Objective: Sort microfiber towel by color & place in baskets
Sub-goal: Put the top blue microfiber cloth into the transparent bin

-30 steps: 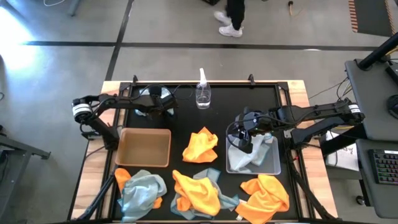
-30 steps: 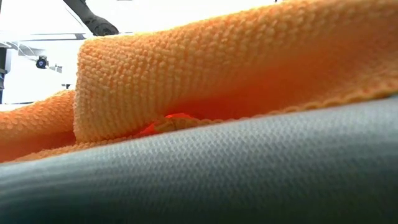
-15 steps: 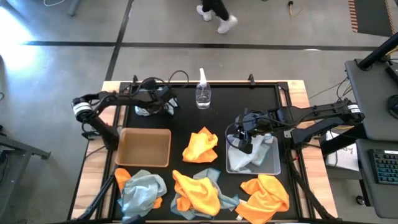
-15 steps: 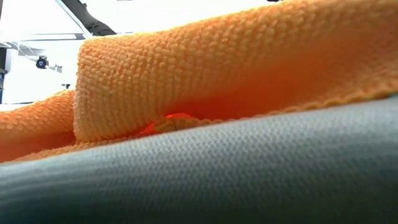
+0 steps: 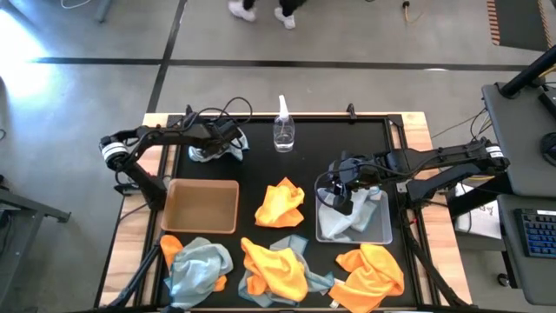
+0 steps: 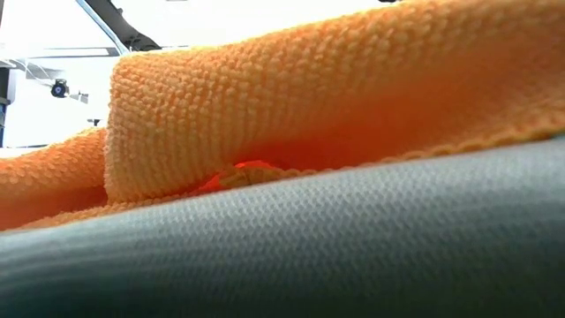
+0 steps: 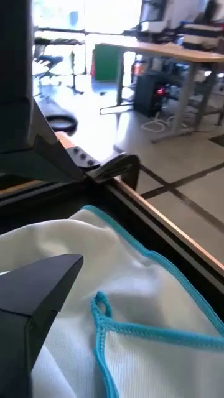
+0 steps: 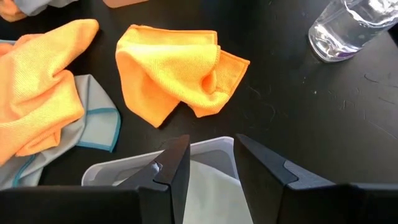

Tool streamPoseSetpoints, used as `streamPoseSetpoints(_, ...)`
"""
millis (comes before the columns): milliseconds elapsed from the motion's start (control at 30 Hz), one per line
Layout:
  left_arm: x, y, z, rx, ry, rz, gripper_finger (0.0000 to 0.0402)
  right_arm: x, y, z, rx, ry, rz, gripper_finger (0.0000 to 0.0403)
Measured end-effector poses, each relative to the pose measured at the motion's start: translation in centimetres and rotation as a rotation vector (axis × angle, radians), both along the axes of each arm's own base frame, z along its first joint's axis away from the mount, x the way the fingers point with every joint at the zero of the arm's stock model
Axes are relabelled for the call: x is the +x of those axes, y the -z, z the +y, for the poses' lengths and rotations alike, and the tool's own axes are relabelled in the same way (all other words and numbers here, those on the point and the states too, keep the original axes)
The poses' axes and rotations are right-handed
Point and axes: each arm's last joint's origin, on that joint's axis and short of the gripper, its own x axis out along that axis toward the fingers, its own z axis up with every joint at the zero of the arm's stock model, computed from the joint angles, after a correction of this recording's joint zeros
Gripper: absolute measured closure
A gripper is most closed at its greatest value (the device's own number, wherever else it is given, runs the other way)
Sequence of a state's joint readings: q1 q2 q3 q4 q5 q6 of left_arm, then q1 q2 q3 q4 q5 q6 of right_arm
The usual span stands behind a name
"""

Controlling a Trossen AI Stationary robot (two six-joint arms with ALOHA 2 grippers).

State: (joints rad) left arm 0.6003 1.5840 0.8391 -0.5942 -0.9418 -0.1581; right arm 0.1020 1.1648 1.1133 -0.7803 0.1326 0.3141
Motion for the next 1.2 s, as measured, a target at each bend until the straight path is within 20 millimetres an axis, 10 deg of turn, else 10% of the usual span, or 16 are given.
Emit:
streamPoseSetpoints(600, 1.1, 1.1, -1.3, -0.603, 0.367, -0.223, 0.0217, 0.0, 0.0, 0.0, 0.011, 0.014, -0.001, 0.0284)
streamPoseSetpoints(1200, 1.8, 0.0, -0.7, -0.612, 0.429, -0.229, 0.0217, -0.1, 0.3, 0.0, 0.015, 0.021, 0.008, 0.0284)
